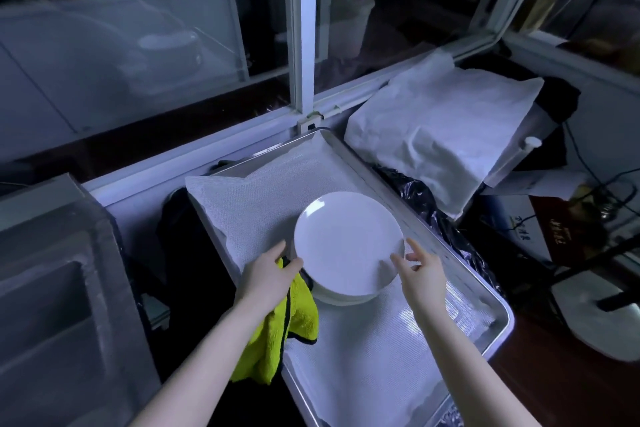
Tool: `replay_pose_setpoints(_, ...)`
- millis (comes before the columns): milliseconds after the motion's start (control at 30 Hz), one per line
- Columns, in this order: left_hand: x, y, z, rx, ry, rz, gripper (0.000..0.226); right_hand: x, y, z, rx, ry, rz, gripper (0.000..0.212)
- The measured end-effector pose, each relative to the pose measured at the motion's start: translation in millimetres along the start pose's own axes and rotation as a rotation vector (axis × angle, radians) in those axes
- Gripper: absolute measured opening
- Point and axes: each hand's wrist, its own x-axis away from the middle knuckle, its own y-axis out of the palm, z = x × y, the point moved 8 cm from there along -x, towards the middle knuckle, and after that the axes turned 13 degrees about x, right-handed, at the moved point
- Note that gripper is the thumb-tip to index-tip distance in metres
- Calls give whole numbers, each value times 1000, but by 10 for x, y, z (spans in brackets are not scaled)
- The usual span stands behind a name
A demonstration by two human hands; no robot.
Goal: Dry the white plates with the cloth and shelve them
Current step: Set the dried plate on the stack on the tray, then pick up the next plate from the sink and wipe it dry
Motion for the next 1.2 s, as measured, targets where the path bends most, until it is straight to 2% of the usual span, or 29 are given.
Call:
replay_pose_setpoints(67, 136, -195, -87, 124, -21, 28, 50, 152, -81, -121, -16, -55, 84, 41)
replay_pose_setpoints(167, 418, -585, -310, 274, -38, 89, 30, 474, -24, -436, -67, -210, 91, 32)
replay_pose_setpoints(233, 648, -841, -522, 408, -72, 110, 20, 743, 137, -691, -90, -313, -2, 25)
replay_pose_setpoints(367, 1169, -1368, -1072, 659, -217, 168, 14, 1447, 704, -1179, -99, -508, -261, 22)
replay_pose_setpoints(500, 1741, -1879, -1715, 909, -350, 284, 18, 2262, 1402, -1595, -34, -719, -494, 23)
replay_pose_setpoints(567, 2009, -2117, -2062, 970, -404, 361, 32, 2666, 1738, -1723, -2, -780, -587, 24)
replay_pose_setpoints(633, 2243, -2291, -2398, 1058, -485, 402, 42, 3039, 2100, -1767, 27, -771, -712, 28)
replay_pose_setpoints(700, 2407, -2430, -2741, 1123, -571, 414, 40, 3373, 2461, -1771, 80, -752, -813, 28)
replay_pose_setpoints(767, 2524, -2534, -3119, 1174, -672, 419, 41, 3647, 2805, -1719, 172, -735, -864, 21)
replay_pose_setpoints(833, 2582, -2620, -3499, 1208, -774, 419, 41, 3870, 3116, -1615, 264, -689, -885, 25)
replay_pose_setpoints(1033, 2371, -2856, -4460, 1211, -981, 394, 33, 4278, 4078, -1027, 435, -375, -994, 34)
replay_pose_setpoints(1200, 2020, -2822, -5046, 1231, -1081, 286, 25, 4327, 4819, -454, 582, -110, -972, 49)
